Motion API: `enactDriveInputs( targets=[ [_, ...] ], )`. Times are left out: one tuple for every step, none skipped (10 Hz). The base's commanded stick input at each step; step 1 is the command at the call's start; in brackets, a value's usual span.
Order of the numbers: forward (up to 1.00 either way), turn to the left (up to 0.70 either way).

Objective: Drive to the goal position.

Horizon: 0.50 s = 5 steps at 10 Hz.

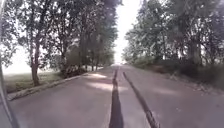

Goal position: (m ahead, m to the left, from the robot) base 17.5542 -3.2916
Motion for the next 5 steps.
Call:
enactDriveInputs(
  targets=[
    [0.7, 0.0],
    [0.7, 0.0],
    [0.7, 0.0],
    [0.7, 0.0],
    [0.7, 0.0]
  ],
)
